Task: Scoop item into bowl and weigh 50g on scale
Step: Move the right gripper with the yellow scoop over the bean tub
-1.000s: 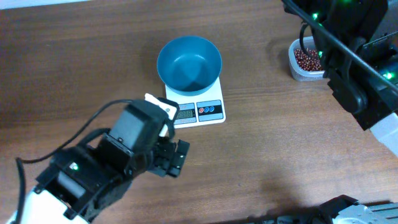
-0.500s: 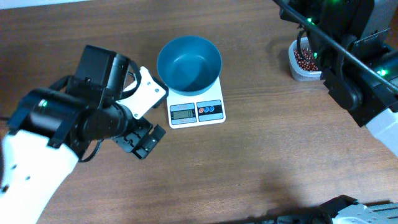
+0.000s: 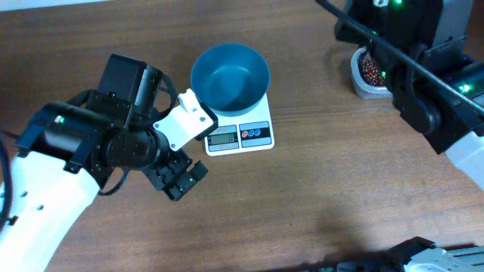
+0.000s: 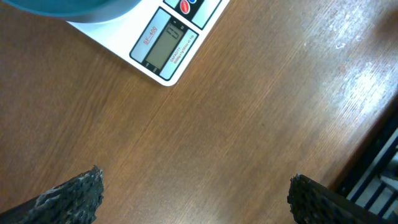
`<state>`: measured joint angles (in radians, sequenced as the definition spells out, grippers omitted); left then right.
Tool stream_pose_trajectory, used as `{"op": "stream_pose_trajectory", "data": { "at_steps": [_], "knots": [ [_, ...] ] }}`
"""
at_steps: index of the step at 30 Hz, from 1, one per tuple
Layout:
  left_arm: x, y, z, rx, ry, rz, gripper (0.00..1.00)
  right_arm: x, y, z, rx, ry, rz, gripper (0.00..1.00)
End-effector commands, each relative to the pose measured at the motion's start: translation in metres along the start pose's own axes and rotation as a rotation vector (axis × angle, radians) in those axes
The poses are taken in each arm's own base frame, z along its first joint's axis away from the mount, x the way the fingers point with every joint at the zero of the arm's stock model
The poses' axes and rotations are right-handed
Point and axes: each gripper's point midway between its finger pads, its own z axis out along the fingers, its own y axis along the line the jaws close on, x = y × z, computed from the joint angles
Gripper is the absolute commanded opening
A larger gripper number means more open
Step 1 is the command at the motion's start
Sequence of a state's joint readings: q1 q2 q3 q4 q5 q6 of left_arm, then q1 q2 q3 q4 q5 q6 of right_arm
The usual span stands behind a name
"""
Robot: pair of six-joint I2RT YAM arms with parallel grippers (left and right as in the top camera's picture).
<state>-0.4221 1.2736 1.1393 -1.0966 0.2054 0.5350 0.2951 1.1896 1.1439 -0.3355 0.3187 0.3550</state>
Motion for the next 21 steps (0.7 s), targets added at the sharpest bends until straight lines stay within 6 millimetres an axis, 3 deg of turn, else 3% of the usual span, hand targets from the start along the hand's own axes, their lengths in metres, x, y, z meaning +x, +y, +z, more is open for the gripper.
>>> {"op": "stream_pose_trajectory", "data": {
  "at_steps": [1, 8, 11, 15, 21],
  "knots": [
    [-0.004, 0.001, -0.003, 0.003, -0.016, 0.013, 0.99, 0.012, 0.019, -0.023, -0.147, 0.091, -0.019, 0.04],
    [0.000, 0.009, -0.003, -0.041, 0.008, 0.013, 0.99, 0.011, -0.006, -0.103, -0.164, 0.094, -0.012, 0.04],
    [-0.004, 0.011, -0.003, -0.051, -0.010, -0.017, 0.99, 0.013, -0.014, -0.126, -0.166, 0.088, -0.005, 0.04],
    [-0.011, 0.015, -0.005, -0.067, -0.042, -0.089, 0.99, 0.024, -0.021, -0.133, -0.152, 0.124, -0.018, 0.04],
    [-0.019, 0.009, -0.047, -0.100, -0.099, -0.041, 0.99, 0.022, -0.025, -0.132, -0.127, 0.115, -0.026, 0.04]
  ]
}}
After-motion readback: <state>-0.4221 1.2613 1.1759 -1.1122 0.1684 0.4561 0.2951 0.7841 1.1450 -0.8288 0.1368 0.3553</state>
